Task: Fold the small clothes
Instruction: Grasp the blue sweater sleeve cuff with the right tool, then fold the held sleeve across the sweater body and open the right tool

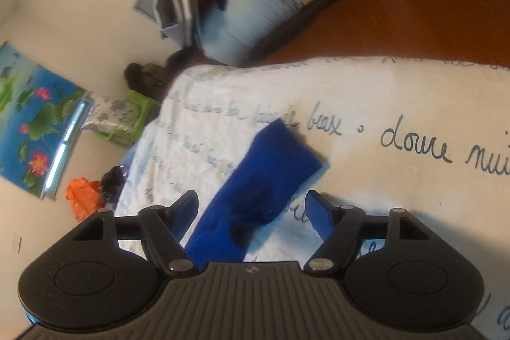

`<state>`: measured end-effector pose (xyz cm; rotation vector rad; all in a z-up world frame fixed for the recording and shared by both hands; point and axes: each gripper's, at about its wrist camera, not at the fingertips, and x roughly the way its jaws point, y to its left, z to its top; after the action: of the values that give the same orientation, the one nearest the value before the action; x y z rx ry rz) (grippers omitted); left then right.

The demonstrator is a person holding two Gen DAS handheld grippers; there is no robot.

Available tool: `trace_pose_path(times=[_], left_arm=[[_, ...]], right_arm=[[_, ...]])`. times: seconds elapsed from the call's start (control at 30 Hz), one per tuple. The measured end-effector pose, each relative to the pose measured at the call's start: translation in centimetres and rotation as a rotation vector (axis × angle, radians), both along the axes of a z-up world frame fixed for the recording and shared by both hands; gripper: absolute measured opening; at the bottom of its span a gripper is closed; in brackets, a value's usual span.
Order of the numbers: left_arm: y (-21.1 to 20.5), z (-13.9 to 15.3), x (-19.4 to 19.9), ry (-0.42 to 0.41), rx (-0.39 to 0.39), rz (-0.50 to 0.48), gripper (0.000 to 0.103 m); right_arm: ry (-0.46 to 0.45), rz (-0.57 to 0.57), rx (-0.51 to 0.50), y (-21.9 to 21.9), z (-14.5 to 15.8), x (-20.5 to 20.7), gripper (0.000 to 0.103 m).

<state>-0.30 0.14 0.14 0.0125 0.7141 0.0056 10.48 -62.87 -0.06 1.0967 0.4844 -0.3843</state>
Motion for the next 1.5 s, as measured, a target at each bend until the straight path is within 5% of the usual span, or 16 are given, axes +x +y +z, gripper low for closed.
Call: trace_pose_path(times=[0.17, 0.23, 0.27, 0.3, 0.5, 0.67, 0.77, 0.87, 0.97, 1.03, 1.13, 1.23, 1.3, 1.37, 1.43, 1.5], left_arm=[[0.0, 0.0, 0.0, 0.0, 0.0, 0.0, 0.103], [0.0, 0.0, 0.0, 0.0, -0.001, 0.0, 0.103], [0.0, 0.0, 0.0, 0.0, 0.0, 0.0, 0.103], [0.0, 0.0, 0.0, 0.0, 0.0, 0.0, 0.103], [-0.1, 0.0, 0.1, 0.0, -0.001, 0.001, 0.103], [-0.1, 0.0, 0.1, 0.0, 0.0, 0.0, 0.103], [0.0, 0.0, 0.1, 0.0, -0.001, -0.003, 0.103], [0.3, 0.2, 0.0, -0.001, -0.017, -0.025, 0.103], [1.5, 1.5, -0.4, -0.012, -0.076, -0.077, 0.103], [3.3, 3.7, -0.3, -0.068, -0.222, -0.089, 0.103], [4.2, 6.1, 3.4, -0.072, -0.328, -0.071, 0.103], [3.7, 5.9, 9.5, 0.008, -0.355, -0.046, 0.09], [3.3, 4.8, 13.2, 0.094, -0.349, 0.004, 0.065], [2.6, 3.1, 16.4, 0.177, -0.326, 0.027, 0.057], [1.5, 2.2, 18.1, 0.162, -0.218, 0.058, 0.042], [-0.1, 1.9, 19.0, 0.142, -0.101, 0.045, 0.007]], right_arm=[[-0.067, -0.046, 0.026, -0.6, -0.8, 0.3, 0.07], [-0.041, -0.047, -0.005, -0.4, -0.7, 0.5, 0.039], [-0.006, -0.046, -0.026, -0.5, -0.9, 0.9, 0.012], [0.011, -0.053, -0.033, -0.6, -1.2, 1.0, 0.005], [-0.076, -0.049, -0.106, 2.7, 1.3, 0.4, 0.005], [-0.329, 0.395, -0.233, 19.1, 8.1, 3.2, 0.005], [-0.434, 0.653, -0.183, 30.6, 9.4, 4.8, 0.011], [-0.401, 0.891, -0.155, 39.0, 8.4, 5.7, 0.084], [-0.394, 0.802, -0.2, 40.1, 6.9, 2.9, 0.083], [-0.392, 0.768, -0.217, 38.3, 5.5, 0.6, 0.083], [-0.321, 0.701, -0.405, 37.0, 3.7, -1.6, 0.084], [-0.261, 0.687, -0.491, 36.1, 1.4, -2.7, 0.084], [-0.241, 0.667, -0.45, 35.4, 0.3, -2.9, 0.084], [-0.253, 0.649, -0.38, 34.6, -0.2, -2.7, 0.083], [-0.249, 0.615, -0.339, 33.8, -0.5, -2.7, 0.083], [-0.263, 0.596, -0.297, 33.3, -0.8, -2.4, 0.083]])
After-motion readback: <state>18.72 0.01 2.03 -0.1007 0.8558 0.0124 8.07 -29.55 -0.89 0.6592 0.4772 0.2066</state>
